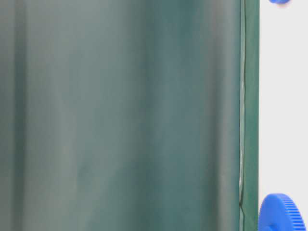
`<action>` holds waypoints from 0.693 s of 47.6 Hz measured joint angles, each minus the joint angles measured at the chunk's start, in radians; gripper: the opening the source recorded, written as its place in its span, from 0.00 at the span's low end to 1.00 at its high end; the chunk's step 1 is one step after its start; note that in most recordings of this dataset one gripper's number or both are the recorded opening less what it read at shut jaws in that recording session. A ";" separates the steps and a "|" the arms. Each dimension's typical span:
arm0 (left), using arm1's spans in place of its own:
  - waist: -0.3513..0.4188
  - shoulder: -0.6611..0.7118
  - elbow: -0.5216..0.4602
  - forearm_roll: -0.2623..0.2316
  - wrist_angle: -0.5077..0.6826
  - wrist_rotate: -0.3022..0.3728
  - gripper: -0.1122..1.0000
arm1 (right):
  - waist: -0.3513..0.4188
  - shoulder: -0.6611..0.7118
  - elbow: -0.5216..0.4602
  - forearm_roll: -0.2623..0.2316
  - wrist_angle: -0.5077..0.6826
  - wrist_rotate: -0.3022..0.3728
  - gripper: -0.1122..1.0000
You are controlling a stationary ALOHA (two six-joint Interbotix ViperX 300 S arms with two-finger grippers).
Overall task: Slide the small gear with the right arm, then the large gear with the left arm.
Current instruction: 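Lower the right gripper onto the hub of the small blue gear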
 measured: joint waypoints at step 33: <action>0.067 0.008 0.029 -0.014 -0.009 -0.003 0.10 | -0.095 0.005 0.020 -0.002 0.003 0.009 0.55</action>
